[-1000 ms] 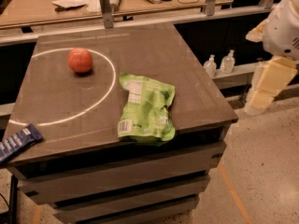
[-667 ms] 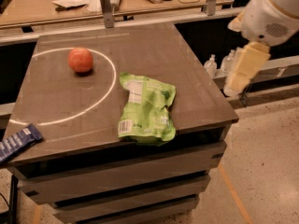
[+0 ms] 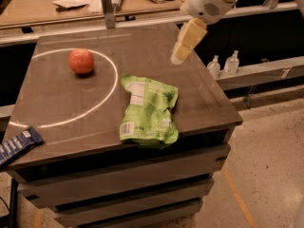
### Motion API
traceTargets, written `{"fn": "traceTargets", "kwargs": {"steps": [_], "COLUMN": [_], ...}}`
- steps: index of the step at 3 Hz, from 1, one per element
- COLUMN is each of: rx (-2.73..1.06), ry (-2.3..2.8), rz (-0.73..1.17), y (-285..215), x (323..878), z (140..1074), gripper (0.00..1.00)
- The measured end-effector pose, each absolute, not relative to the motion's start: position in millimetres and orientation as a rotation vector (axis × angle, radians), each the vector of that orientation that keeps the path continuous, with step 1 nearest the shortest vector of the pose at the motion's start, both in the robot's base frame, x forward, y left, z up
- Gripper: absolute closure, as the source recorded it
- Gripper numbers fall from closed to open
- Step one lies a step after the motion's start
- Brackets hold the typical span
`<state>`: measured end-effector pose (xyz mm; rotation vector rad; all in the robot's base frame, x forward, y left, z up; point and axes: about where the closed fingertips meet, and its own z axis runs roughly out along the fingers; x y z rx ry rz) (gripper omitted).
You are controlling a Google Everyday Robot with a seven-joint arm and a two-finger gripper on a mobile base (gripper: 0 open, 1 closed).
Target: Move apple near green rice chip bag
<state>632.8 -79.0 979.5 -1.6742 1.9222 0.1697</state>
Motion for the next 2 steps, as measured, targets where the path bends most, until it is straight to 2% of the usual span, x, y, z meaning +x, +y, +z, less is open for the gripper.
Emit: {"fn": "traceTargets", "kwargs": {"steps": [2], "rx": [-1.595], "ry": [1.787], "rz": [0.428], "y": [42.7], "x": [708.2], "z": [952.4], "gripper": [0.00]}}
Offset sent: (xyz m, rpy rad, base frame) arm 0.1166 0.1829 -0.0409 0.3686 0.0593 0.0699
